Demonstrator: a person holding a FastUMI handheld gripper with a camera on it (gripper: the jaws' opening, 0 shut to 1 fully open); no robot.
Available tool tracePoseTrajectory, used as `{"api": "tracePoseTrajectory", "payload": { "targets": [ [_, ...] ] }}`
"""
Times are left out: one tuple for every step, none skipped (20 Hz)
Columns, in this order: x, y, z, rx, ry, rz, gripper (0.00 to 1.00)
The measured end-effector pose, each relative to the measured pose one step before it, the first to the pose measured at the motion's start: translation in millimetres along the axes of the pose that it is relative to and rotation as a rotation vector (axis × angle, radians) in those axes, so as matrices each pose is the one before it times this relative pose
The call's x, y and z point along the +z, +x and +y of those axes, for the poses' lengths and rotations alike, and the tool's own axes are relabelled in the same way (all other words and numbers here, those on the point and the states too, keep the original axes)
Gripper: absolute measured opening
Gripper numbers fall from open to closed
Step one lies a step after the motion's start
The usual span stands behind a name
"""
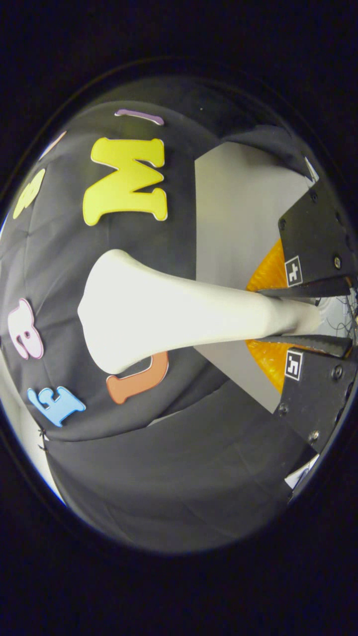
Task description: Iron the clothes twice with a garment steamer, once on the left side and once on the right side.
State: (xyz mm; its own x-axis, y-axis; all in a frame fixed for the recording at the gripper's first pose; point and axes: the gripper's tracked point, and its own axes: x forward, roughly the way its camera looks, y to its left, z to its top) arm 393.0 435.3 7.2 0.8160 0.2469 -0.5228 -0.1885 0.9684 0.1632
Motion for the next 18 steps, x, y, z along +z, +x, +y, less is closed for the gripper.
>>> {"api": "tracePoseTrajectory", "payload": {
  "targets": [
    [5.35,-8.23,-2.8,-0.00083,0.00201,-0.04769,0.33],
    [6.32,-5.18,-2.35,0.00067,-0.01204,-0.0224,0.32],
    [-0.06,-8.98,1.34,0.01256,0.01783,-0.00534,0.32],
    [0.91,-7.32,-0.18,0.01349,0.00593,0.00294,0.32],
    [-1.17,-9.67,-5.13,-0.00585,-0.00654,-0.01239,0.32],
    [2.9,-8.27,-4.65,-0.00696,-0.02,-0.01989,0.32],
    [2.48,-11.2,-2.64,-0.0002,-0.00977,-0.02172,0.32],
    [3.97,-11.81,-2.16,0.00675,-0.00091,-0.02254,0.32],
    [4.86,-14.28,-3.82,0.00431,0.00019,-0.0211,0.32],
    [6.78,-14.79,-4.83,0.00543,0.00867,-0.02373,0.32],
    [7.84,-14.01,-5.08,0.00384,0.00523,-0.02498,0.32],
    [8.49,-14.23,-6.91,-0.00143,0.00331,-0.02406,0.32],
    [7.07,-14.39,-7.1,0.00008,0.00057,-0.01984,0.32],
    [8.45,-14.16,-6.77,0.00021,0.00073,-0.01825,0.32],
    [8.26,-14.67,-7.29,-0.00322,0.00503,-0.02139,0.32],
    [10.11,-15.09,-9.21,-0.00759,-0.00382,-0.0184,0.32],
    [8.19,-13.26,-7.47,-0.00667,0.00224,-0.0188,0.32],
    [9.78,-14.35,-8.47,-0.0094,-0.00364,-0.01969,0.32]
  ]
}}
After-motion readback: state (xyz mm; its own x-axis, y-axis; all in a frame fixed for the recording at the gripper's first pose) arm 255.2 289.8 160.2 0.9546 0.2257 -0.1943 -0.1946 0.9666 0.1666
